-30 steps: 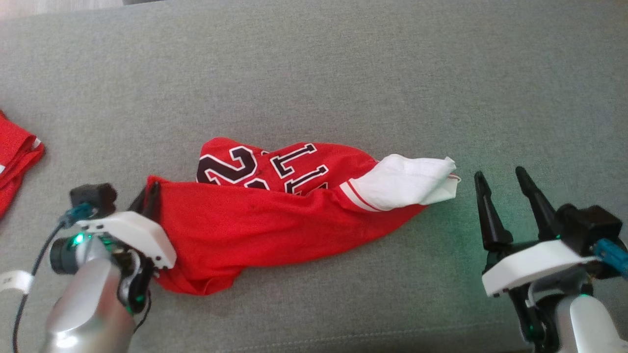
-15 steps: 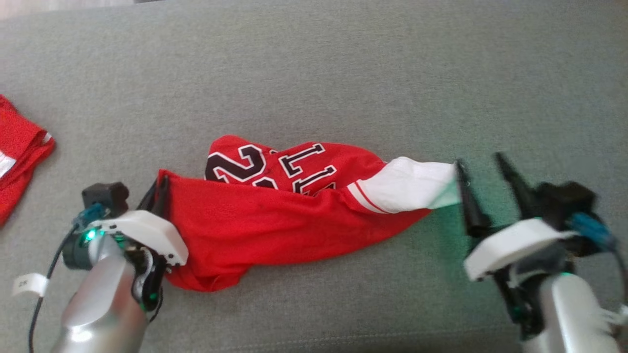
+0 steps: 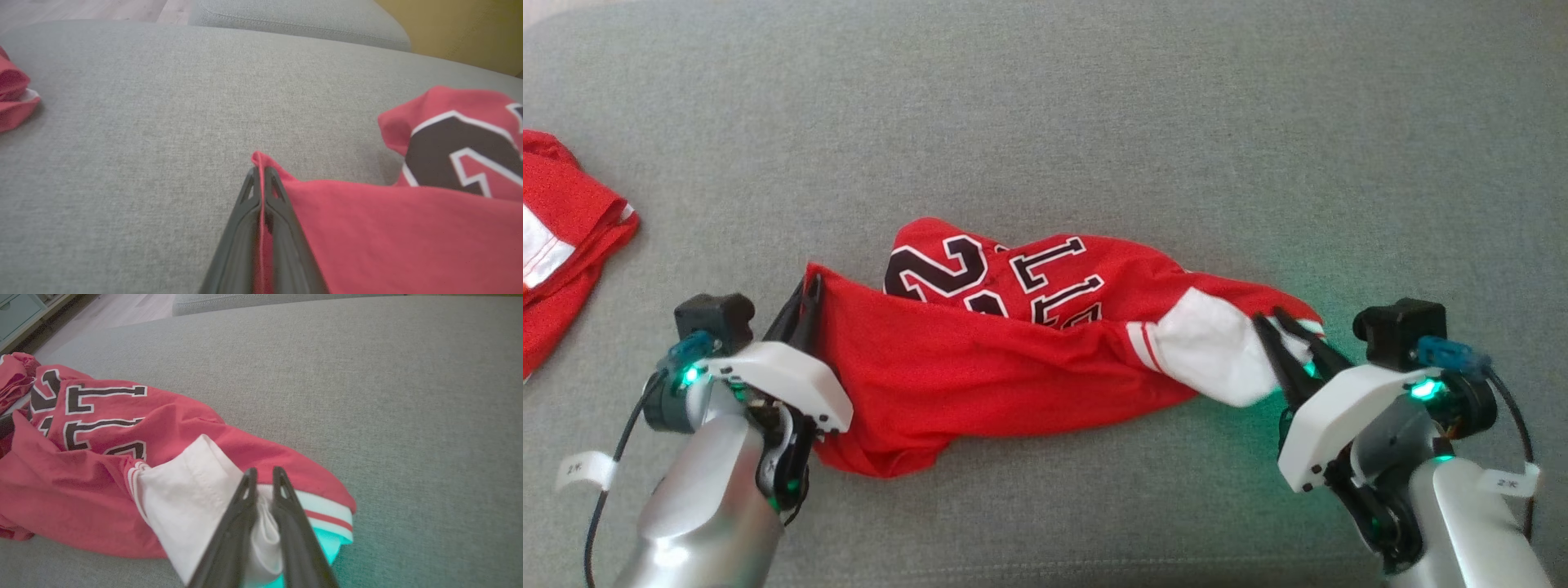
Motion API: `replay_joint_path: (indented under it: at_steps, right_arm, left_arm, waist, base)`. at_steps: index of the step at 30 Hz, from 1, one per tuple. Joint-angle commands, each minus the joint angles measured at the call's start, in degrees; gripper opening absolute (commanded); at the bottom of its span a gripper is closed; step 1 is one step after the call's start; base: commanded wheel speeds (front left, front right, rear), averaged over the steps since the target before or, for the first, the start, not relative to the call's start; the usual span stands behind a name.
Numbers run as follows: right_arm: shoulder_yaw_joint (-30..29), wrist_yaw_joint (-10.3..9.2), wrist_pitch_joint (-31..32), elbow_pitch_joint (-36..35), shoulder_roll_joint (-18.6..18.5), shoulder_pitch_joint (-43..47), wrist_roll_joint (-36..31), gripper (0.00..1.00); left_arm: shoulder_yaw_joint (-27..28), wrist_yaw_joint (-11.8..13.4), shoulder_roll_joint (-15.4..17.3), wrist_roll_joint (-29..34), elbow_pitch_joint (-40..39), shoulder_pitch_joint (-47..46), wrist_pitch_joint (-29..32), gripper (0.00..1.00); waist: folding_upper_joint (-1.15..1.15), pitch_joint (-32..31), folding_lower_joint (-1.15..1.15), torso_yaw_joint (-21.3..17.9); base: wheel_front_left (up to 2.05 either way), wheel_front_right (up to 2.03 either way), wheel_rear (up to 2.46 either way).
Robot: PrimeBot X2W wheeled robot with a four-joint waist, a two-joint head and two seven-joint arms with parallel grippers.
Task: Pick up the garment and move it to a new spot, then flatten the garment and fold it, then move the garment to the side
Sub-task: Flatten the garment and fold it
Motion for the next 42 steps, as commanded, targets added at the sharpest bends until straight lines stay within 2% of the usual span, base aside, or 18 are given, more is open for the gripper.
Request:
replay_joint_path:
  at_steps: [1, 10, 17, 22, 27, 35, 42]
  right_arm:
    - [1.42, 0.43, 0.70, -2.49, -0.41, -0.81, 0.36, 0.00]
    - [0.39, 0.43, -0.05, -6.91, -0.46, -1.00, 1.78, 0.00]
    - [-0.88, 0.43, -6.54, -9.60, -0.54, -2.62, 0.60, 0.00]
    - [-3.08, 0.43, -10.85, -11.64, -3.23, -6.34, 0.33, 0.00]
    - [-5.68, 0.43, -10.46, -13.64, -7.23, -12.76, 0.66, 0.00]
    - [-7.55, 0.43, -8.56, -16.27, -11.77, -24.93, 1.92, 0.00]
    - [-7.19, 0.43, -6.07, -15.63, -14.51, -34.39, 4.55, 0.00]
  left_arm:
    - [2.25, 0.48, 1.67, 0.31, -1.86, -2.30, -0.66, 0.00]
    - [3.29, 1.09, 2.36, 0.19, -4.50, -1.49, -1.14, 0.00]
    - [4.59, 1.65, 2.81, 0.89, -8.38, -1.42, -1.35, 0.00]
    - [8.51, 2.75, 3.73, 4.36, -21.15, -1.31, -1.39, 0.00]
    - [10.46, 2.54, 4.77, 6.97, -33.19, -3.07, -1.40, 0.00]
    - [10.85, 2.25, 6.34, 7.84, -41.80, -11.77, 1.37, 0.00]
    - [10.39, 1.88, 6.86, 7.84, -44.63, -19.31, 5.33, 0.00]
  waist:
    - [0.00, -0.04, 0.00, -0.11]
    - [0.00, -0.46, 0.00, -0.63]
    - [0.00, -1.22, 0.00, -0.99]
    - [0.00, -1.89, 0.00, -1.05]
    - [0.00, -3.30, 0.00, -0.86]
    - [0.00, -6.83, 0.00, -0.85]
    - [0.00, -10.31, 0.00, -1.52]
  base:
    - [0.00, 0.00, 0.00]
    - [0.00, 0.00, 0.00]
    - [0.00, 0.00, 0.00]
    - [0.00, 0.00, 0.00]
    - [0.00, 0.00, 0.00]
    - [0.00, 0.00, 0.00]
    - [0.00, 0.00, 0.00]
